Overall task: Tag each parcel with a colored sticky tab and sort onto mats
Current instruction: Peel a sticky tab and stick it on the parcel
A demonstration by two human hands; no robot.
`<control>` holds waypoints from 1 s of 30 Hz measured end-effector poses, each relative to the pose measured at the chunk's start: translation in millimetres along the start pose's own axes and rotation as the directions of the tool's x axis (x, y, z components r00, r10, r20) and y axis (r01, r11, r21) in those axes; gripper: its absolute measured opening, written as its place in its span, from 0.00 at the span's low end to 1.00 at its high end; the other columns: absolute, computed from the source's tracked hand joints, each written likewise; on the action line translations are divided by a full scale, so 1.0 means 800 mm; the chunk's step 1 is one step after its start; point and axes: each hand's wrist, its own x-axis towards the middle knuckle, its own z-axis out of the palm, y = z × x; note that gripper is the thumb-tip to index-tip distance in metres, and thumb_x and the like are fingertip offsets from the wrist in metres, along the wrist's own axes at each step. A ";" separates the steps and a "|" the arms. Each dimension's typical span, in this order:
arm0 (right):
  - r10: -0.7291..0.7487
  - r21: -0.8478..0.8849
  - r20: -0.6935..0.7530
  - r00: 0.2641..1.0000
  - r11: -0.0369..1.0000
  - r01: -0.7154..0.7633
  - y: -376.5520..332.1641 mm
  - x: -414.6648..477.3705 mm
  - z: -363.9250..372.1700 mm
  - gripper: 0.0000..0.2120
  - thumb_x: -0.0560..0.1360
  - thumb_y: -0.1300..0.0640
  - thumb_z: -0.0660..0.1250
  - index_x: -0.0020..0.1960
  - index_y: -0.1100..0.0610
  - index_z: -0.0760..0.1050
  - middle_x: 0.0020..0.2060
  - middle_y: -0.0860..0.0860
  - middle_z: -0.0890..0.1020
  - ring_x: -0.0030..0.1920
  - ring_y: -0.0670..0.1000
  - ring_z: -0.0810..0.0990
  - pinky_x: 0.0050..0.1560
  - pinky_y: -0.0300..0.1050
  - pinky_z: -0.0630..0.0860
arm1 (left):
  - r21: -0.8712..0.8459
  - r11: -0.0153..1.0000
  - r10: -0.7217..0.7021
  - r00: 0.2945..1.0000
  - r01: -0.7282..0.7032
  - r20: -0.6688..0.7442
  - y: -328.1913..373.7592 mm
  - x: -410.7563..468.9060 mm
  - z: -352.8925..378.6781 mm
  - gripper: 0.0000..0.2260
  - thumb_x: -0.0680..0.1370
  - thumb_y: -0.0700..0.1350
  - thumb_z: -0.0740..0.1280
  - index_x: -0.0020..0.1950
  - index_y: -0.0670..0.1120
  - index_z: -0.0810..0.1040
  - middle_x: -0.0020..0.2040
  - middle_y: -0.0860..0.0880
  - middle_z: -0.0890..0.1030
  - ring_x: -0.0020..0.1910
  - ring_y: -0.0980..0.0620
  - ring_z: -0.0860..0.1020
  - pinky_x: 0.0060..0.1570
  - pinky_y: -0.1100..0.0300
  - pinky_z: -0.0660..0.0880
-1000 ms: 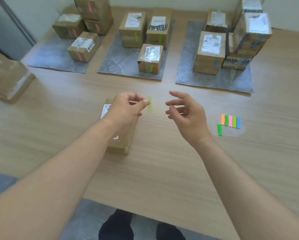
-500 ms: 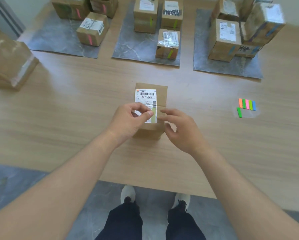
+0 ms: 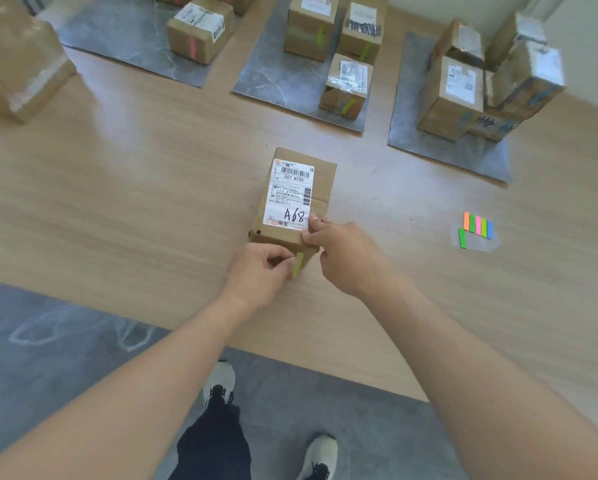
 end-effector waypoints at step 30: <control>-0.003 -0.160 0.172 0.985 0.987 0.031 -0.004 0.010 -0.015 0.30 0.81 0.68 0.52 0.80 0.50 0.63 0.82 0.50 0.58 0.80 0.55 0.59 0.70 0.50 0.68 | -0.048 0.950 -0.306 0.883 0.309 -0.356 -0.030 0.011 -0.033 0.07 0.71 0.48 0.70 0.48 0.51 0.82 0.39 0.55 0.83 0.39 0.48 0.84 0.48 0.52 0.81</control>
